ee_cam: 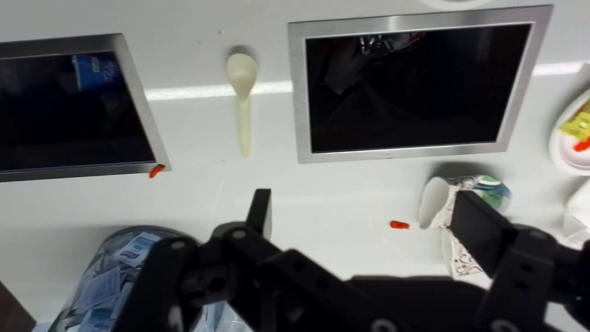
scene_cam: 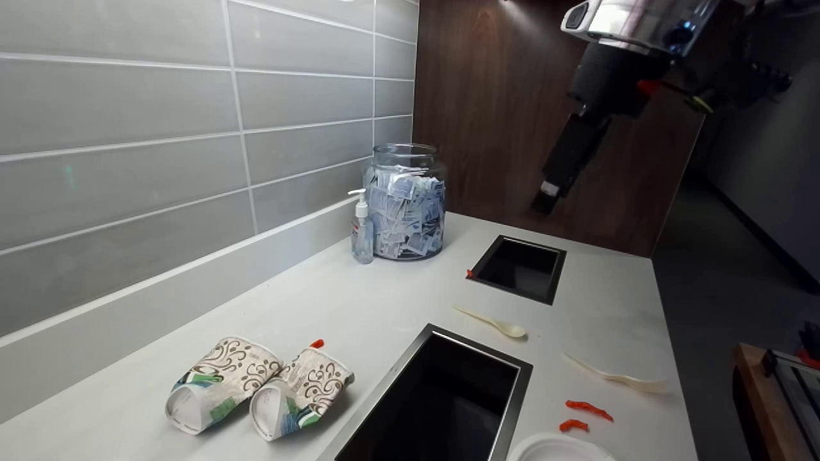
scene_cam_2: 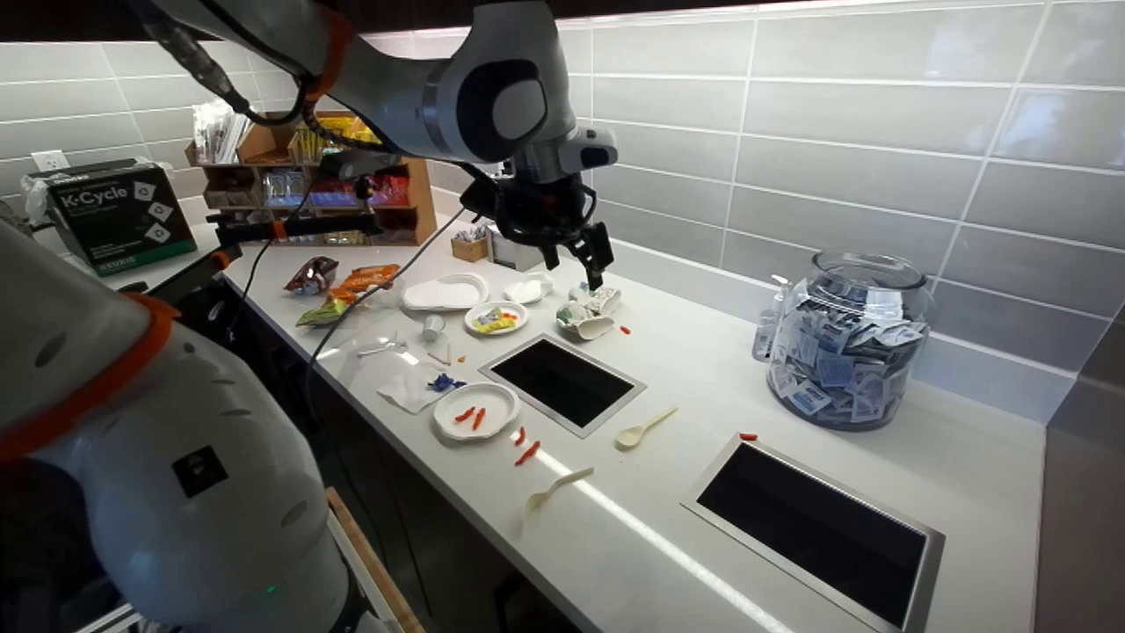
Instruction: Put the corn snacks into the hole in the table with the spoon
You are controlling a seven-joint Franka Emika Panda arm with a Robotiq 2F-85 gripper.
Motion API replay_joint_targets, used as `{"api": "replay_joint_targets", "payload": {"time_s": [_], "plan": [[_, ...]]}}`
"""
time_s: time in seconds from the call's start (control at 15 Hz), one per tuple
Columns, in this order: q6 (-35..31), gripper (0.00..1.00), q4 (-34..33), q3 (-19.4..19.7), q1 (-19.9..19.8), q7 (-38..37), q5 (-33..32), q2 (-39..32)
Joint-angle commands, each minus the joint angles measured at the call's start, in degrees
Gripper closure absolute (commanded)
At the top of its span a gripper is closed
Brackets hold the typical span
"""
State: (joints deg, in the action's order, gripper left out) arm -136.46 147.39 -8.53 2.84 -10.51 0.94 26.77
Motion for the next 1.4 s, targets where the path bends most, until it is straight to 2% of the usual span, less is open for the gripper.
{"api": "replay_joint_targets", "payload": {"time_s": [0.0,0.53,0.67,1.13,1.33], "plan": [[-0.3,0.00,0.0,-0.8,-2.9,-0.5,-6.9,-3.3],[-4.5,0.00,1.8,1.3,-2.7,0.2,-8.2,-11.2],[-2.2,0.00,0.7,1.5,-2.0,0.3,-7.2,-10.4],[-2.3,0.00,0.8,1.8,-2.0,0.6,-7.2,-11.9],[-4.9,0.00,0.5,2.0,-2.2,-0.4,-6.8,-15.0]]}}
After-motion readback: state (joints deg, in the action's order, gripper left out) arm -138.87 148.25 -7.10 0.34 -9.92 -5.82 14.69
